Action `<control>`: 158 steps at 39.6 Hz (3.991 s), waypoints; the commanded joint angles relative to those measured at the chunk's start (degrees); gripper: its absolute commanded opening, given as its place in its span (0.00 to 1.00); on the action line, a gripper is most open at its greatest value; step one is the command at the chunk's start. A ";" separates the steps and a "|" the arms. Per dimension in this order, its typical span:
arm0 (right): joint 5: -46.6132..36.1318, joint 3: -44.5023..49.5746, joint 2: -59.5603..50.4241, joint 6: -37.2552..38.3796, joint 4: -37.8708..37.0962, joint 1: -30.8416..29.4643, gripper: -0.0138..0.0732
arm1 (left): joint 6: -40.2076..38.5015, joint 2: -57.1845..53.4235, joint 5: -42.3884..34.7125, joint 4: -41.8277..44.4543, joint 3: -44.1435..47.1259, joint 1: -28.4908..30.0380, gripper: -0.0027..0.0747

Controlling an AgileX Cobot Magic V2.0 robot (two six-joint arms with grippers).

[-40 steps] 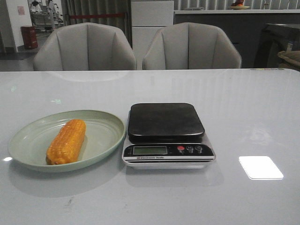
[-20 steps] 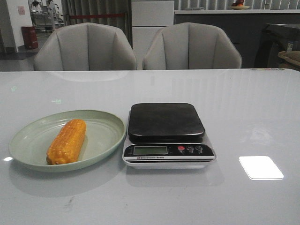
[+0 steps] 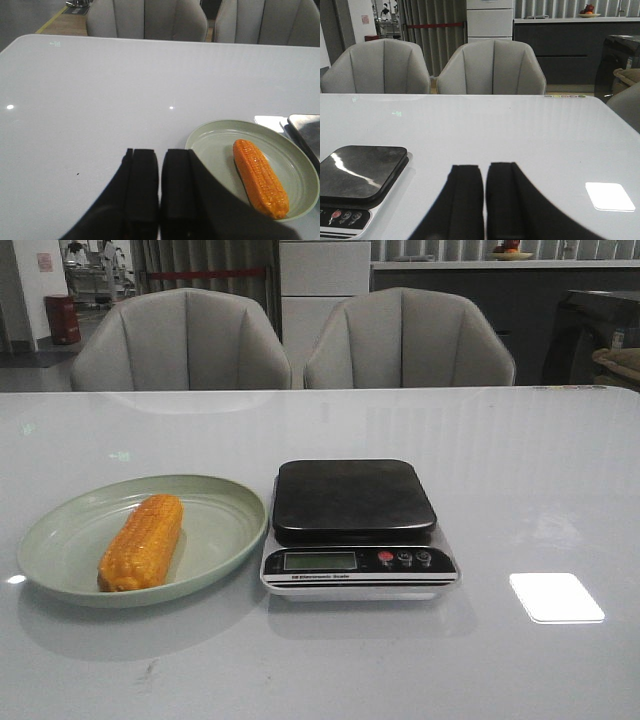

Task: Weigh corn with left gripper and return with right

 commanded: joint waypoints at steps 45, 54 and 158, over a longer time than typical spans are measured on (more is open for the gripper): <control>-4.32 0.61 -1.08 -0.52 -0.68 -0.08 0.38 | -0.42 56.15 -1.09 -7.98 -28.79 -18.00 0.76; -4.32 0.61 -1.08 -0.52 -0.68 -0.08 0.38 | -0.42 68.86 -0.62 -8.36 -35.21 -21.07 0.76; -4.32 0.61 -1.08 -0.52 -0.68 -0.08 0.38 | 0.18 67.78 9.10 -13.14 -52.93 -31.77 0.70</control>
